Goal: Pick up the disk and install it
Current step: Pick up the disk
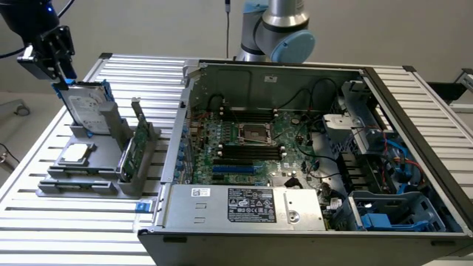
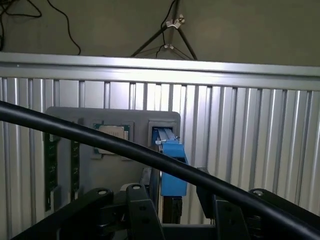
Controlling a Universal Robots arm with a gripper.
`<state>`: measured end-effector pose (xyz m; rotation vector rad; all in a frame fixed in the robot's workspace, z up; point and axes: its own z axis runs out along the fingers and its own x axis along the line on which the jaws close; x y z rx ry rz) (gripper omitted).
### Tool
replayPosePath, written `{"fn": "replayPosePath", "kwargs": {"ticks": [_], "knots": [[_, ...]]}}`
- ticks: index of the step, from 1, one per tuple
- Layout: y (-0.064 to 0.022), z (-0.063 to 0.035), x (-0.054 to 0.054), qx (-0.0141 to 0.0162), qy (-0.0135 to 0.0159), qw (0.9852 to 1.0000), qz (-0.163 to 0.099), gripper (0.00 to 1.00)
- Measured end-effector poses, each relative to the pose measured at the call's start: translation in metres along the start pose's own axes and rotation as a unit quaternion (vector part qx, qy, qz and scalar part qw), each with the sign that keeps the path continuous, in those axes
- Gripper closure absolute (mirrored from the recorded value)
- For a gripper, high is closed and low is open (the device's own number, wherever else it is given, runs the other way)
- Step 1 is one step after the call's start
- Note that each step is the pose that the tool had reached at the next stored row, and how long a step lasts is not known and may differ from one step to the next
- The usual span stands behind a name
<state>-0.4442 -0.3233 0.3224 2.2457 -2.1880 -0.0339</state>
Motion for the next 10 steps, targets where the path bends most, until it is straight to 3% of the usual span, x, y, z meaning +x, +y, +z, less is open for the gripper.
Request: {"fn": "replayPosePath", "kwargs": {"ticks": [10], "knots": [[-0.0002,0.0182,0.0,0.0,0.0043,0.9999,0.01,0.52]]}}
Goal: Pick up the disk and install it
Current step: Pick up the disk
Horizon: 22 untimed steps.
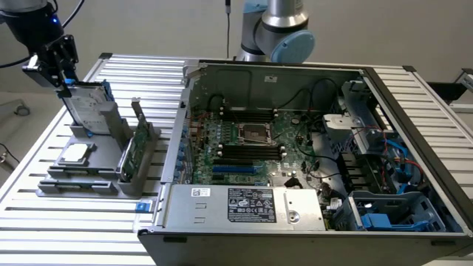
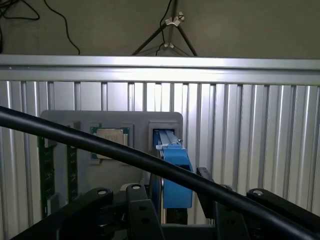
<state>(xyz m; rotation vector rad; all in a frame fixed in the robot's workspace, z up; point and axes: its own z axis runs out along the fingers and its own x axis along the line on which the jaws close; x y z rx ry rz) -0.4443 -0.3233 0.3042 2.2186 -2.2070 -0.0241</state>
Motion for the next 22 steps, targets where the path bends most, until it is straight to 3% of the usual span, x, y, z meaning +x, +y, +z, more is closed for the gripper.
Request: {"fn": "replayPosePath", "kwargs": {"ticks": [7,22], "knots": [[0.0019,0.0106,0.0,-0.0001,0.0007,1.0,0.0,0.52],[0.0031,0.0181,-0.003,0.0021,0.0007,1.0,0.0,0.52]]}}
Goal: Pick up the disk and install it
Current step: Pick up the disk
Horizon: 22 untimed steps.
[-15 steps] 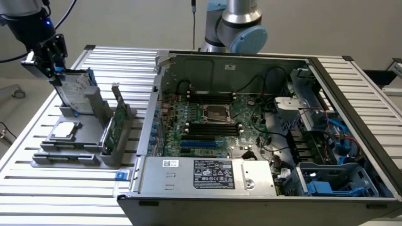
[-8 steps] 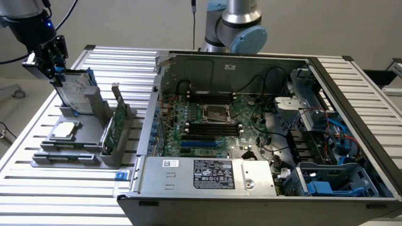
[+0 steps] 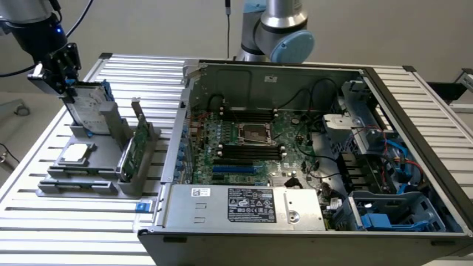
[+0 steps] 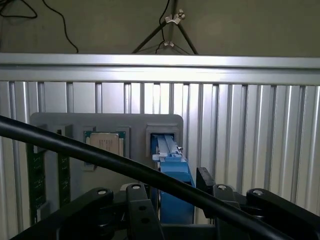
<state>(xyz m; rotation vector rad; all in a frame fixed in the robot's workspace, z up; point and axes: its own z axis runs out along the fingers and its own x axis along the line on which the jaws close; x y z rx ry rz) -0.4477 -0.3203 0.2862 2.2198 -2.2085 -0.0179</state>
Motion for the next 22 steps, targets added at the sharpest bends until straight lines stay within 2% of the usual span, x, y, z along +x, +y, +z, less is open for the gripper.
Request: {"fn": "replayPosePath", "kwargs": {"ticks": [16,19,20,22], "knots": [[0.0005,0.0039,-0.0016,0.0016,0.0007,1.0,0.0,0.52],[0.0005,0.0039,-0.0016,0.0017,0.0007,1.0,0.0,0.54],[0.0005,0.0039,-0.0015,0.0017,0.0007,1.0,0.0,0.61],[0.0005,0.0039,-0.0016,0.0017,0.0007,1.0,0.0,0.61]]}}
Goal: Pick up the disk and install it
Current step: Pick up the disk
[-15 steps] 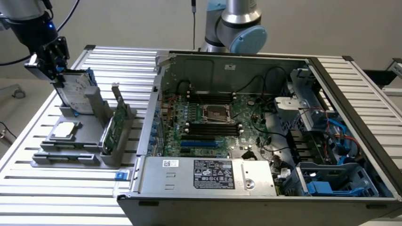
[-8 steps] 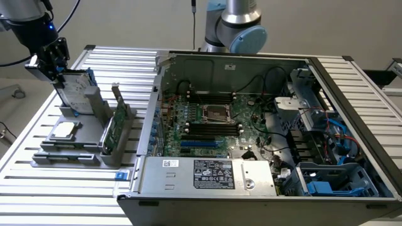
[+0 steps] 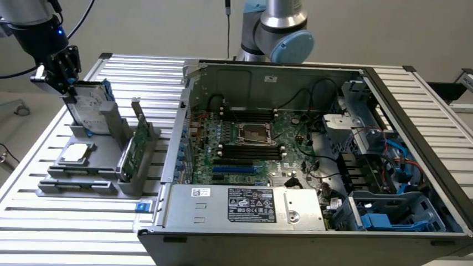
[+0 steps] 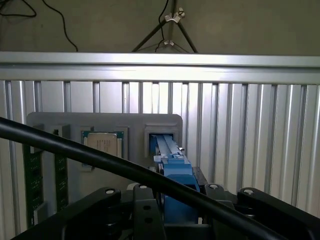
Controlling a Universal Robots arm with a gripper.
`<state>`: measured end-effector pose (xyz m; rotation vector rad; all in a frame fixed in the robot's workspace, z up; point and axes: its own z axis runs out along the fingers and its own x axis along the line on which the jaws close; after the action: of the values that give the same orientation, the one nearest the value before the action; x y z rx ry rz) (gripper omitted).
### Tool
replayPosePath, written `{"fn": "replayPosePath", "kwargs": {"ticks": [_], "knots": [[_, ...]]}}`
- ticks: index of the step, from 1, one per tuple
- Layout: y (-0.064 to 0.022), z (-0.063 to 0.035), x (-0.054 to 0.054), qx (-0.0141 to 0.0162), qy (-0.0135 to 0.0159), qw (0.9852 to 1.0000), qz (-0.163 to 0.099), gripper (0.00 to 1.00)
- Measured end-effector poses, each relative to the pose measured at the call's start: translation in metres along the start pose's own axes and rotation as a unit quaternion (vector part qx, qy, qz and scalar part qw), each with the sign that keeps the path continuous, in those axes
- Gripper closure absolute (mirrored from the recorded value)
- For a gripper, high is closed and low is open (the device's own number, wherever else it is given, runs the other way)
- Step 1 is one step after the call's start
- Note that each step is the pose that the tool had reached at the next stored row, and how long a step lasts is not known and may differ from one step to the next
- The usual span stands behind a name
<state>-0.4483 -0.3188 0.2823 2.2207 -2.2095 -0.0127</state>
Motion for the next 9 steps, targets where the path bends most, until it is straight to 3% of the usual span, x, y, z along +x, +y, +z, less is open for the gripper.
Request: {"fn": "replayPosePath", "kwargs": {"ticks": [9], "knots": [[0.0001,0.0,0.0009,0.0,0.0,1.0,0.0,0.67]]}}
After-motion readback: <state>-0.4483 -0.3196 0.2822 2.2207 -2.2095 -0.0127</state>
